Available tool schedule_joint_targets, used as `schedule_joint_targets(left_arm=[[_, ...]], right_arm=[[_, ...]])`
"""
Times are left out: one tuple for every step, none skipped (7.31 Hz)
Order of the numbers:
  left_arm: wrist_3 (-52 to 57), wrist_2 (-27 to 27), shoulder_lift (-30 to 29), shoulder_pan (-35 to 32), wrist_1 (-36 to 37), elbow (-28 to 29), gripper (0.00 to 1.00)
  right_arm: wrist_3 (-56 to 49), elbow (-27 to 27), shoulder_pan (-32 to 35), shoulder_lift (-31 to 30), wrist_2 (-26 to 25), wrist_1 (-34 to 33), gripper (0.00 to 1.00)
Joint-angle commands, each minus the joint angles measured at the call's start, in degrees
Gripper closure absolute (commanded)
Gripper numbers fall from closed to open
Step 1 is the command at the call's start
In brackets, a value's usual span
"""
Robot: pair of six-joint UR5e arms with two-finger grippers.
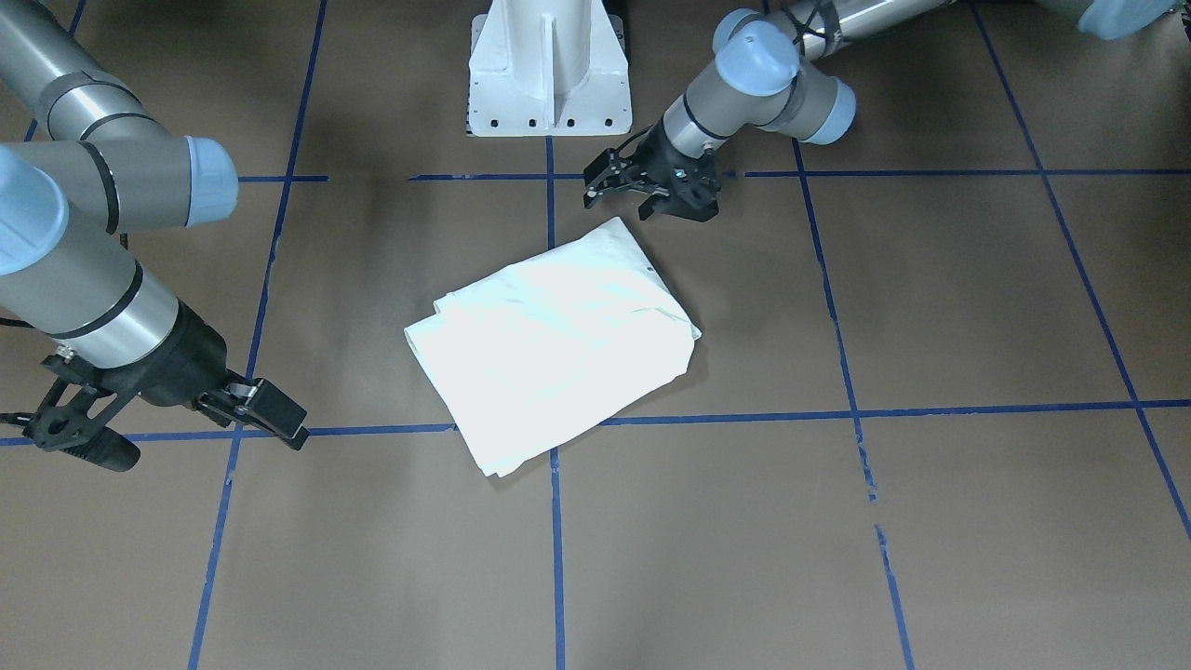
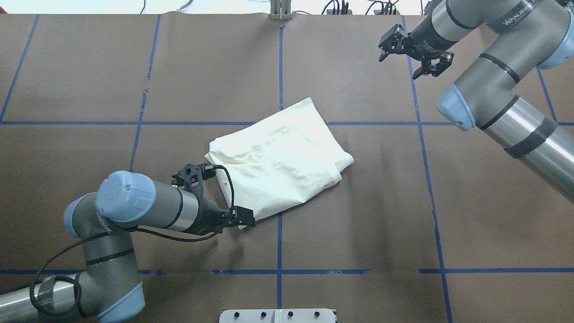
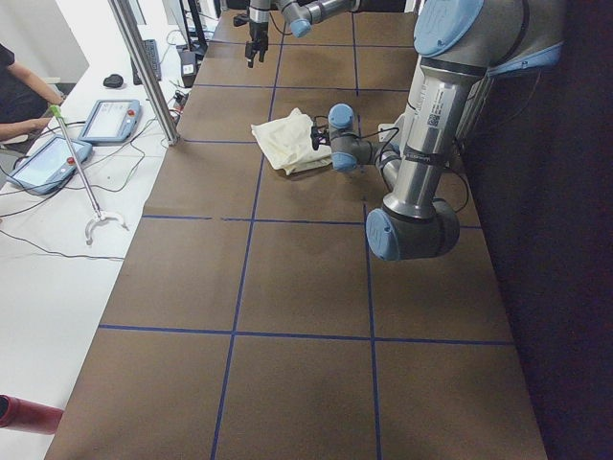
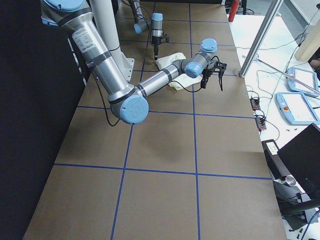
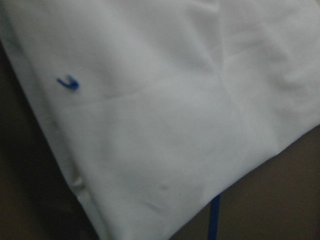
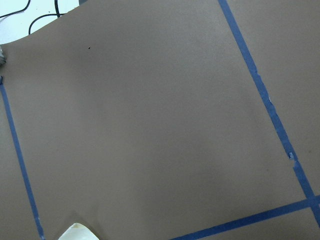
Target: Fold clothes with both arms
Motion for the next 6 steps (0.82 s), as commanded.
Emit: schedule_joint_targets(left_arm=[[1.81, -0.48, 3.72, -8.1, 0.19, -1.85, 0.0], [8.87, -1.61, 6.43, -13.21, 0.54, -2.72, 0.0], [17.04, -3.02, 7.5, -19.78, 3.94, -3.34, 0.0], [25.47, -3.12, 7.51, -25.59, 8.06, -3.26, 0.0], [34.08, -3.29, 7.69, -31.05, 12.28, -3.26, 0.0], [44.09, -4.08, 8.04, -36.93, 18.32, -3.34, 0.0]], right_arm=[[-4.27, 1.19, 1.2, -2.29, 0.07, -0.16, 0.0], [-9.01, 1.19, 2.43, -4.22, 0.07, -0.16, 0.0], [-15.41, 1.1, 4.18, -6.5, 0.07, -0.24, 0.0], [-23.13, 0.49, 6.72, -8.35, 0.07, -1.64, 0.0], [-31.82, 0.48, 9.96, -10.46, 0.16, -4.17, 0.0], [-41.48, 0.48, 13.74, -13.09, 0.33, -5.85, 0.0]])
